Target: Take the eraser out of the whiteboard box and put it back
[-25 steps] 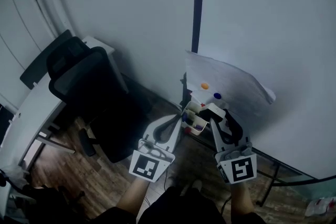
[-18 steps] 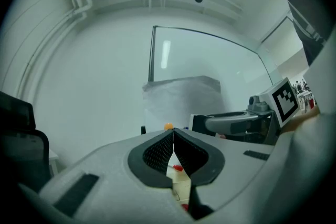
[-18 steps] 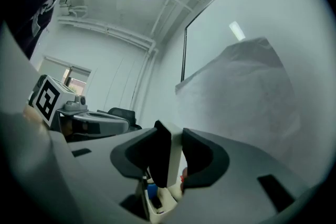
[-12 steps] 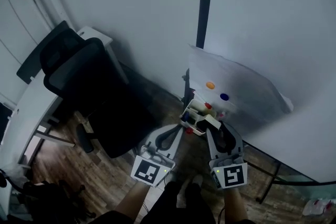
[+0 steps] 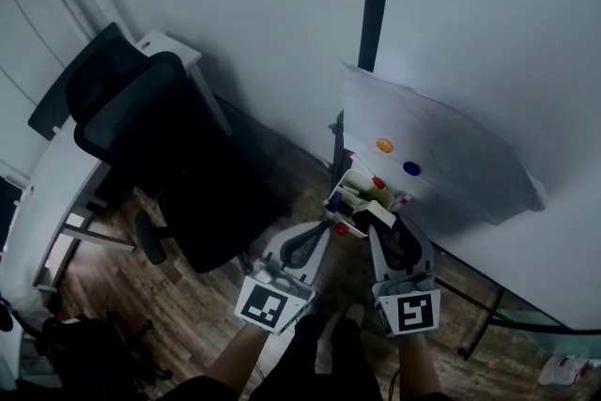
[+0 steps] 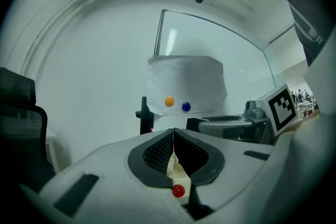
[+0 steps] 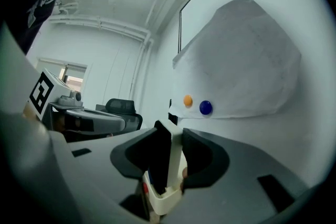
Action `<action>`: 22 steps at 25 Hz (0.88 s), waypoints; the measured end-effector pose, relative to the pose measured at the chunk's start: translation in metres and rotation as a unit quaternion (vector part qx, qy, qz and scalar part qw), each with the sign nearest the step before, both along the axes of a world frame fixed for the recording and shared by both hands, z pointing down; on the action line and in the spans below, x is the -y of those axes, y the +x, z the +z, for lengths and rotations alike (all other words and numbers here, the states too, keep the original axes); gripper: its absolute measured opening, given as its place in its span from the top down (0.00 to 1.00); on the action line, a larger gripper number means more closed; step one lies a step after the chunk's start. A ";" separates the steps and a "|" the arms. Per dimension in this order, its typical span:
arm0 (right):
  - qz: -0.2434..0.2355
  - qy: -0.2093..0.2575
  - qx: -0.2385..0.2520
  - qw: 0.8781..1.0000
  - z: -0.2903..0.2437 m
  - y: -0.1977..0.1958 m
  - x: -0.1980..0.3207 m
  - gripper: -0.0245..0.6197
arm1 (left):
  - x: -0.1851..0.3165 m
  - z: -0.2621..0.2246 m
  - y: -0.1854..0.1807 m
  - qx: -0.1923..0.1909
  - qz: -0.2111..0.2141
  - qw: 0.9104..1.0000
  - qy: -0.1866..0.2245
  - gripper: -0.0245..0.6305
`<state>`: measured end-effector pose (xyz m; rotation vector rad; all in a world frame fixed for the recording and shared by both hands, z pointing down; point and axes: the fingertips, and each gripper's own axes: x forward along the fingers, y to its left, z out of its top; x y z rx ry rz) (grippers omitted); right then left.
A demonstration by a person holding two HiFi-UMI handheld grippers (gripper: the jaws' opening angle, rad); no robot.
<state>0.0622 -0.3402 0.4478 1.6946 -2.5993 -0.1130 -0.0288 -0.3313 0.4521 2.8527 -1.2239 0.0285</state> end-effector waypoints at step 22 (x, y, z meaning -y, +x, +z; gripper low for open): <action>-0.025 -0.040 0.003 0.999 0.062 -0.014 0.021 0.64 | -0.003 0.041 0.011 -0.005 0.004 0.999 -0.042 0.95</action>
